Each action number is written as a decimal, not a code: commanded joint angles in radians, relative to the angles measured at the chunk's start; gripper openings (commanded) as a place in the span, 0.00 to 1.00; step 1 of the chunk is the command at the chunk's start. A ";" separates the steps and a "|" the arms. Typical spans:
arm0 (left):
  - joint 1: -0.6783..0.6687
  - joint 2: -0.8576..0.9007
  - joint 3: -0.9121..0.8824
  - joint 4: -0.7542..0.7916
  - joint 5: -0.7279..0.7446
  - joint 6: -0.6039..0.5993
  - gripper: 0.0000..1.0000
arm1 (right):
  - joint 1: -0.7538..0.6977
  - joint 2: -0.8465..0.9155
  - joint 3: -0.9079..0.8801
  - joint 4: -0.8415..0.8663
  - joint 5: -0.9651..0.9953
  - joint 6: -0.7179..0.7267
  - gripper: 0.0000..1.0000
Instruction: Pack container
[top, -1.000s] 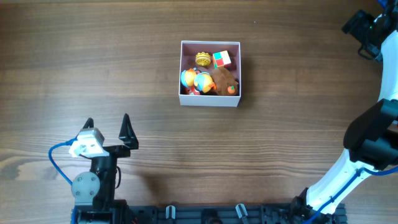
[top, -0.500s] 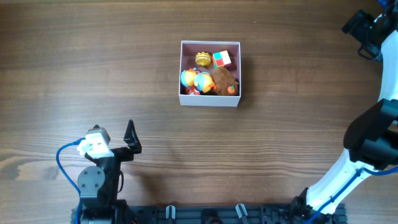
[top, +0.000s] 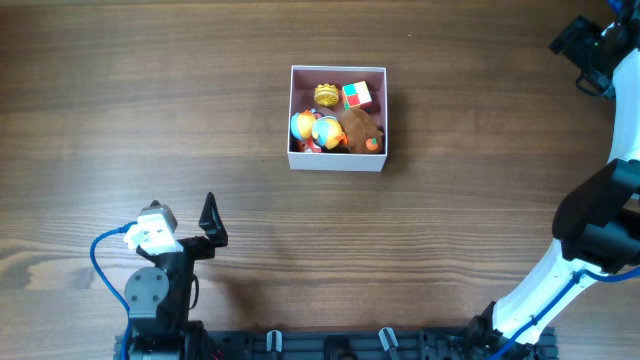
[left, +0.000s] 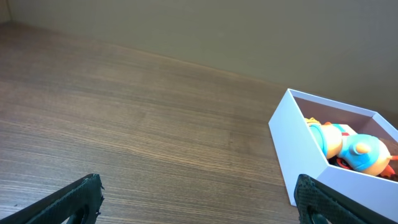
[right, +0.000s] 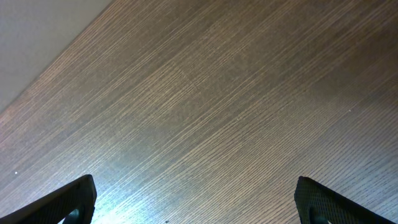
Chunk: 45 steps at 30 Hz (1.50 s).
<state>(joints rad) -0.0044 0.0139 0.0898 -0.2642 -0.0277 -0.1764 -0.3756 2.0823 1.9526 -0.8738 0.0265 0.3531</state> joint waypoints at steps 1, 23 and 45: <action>0.009 -0.011 -0.009 0.003 0.009 0.012 1.00 | 0.006 0.015 0.002 0.002 -0.002 -0.010 1.00; 0.009 -0.011 -0.009 0.003 0.009 0.012 1.00 | 0.275 -0.840 -0.591 0.624 0.237 -0.113 1.00; 0.009 -0.011 -0.009 0.003 0.009 0.012 1.00 | 0.275 -2.012 -1.748 1.046 -0.035 -0.298 1.00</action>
<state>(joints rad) -0.0032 0.0082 0.0887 -0.2630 -0.0277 -0.1768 -0.1055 0.1314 0.2611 0.1692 0.0109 0.0544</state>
